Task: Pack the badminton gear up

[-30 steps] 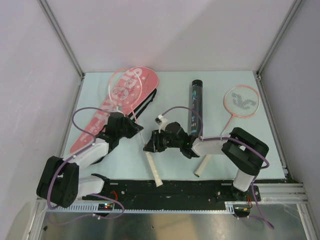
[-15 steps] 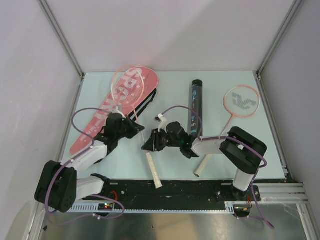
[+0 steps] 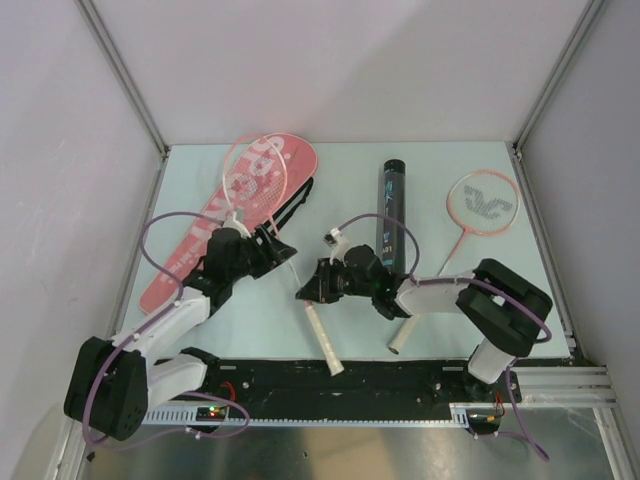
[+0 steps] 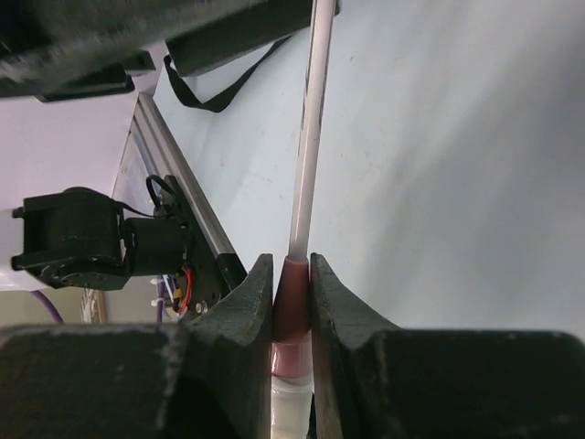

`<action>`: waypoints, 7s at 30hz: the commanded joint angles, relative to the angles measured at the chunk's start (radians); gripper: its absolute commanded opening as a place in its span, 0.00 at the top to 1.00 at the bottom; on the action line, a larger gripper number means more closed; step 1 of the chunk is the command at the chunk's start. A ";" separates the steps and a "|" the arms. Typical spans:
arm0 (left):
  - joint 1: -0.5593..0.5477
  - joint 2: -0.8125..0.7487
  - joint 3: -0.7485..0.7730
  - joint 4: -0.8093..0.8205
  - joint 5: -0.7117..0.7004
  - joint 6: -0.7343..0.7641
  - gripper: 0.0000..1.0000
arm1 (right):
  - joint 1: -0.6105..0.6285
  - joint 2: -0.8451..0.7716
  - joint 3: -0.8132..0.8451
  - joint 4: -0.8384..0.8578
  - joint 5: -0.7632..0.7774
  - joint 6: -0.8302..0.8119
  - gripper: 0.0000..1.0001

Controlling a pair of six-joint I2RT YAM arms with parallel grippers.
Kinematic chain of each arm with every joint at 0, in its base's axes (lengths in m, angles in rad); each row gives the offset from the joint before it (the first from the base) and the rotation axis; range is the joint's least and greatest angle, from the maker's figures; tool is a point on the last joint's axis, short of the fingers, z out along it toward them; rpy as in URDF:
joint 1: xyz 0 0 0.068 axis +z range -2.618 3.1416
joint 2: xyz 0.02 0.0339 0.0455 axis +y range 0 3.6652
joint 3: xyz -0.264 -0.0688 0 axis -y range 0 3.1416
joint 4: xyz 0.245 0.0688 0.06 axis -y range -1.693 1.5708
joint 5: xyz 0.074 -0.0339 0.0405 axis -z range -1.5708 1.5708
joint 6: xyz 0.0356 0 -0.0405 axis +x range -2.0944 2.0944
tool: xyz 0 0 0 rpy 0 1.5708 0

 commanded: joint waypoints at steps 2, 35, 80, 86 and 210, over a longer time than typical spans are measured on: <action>-0.005 -0.056 0.089 -0.188 -0.002 0.232 0.28 | -0.055 -0.152 -0.045 0.050 0.029 0.029 1.00; 0.134 0.512 0.411 -0.264 -0.441 1.434 0.54 | -0.167 -1.087 -0.319 -0.463 0.296 0.010 1.00; 0.158 0.531 0.398 -0.473 -0.425 1.490 0.91 | -0.264 -1.318 -0.321 -0.570 0.328 0.007 1.00; 0.145 0.403 0.429 -0.484 -0.360 1.368 1.00 | -0.282 -1.306 -0.321 -0.618 0.310 0.023 1.00; -0.025 0.476 0.453 -0.413 0.174 0.692 0.97 | -0.029 -0.928 -0.457 -0.336 0.214 0.438 1.00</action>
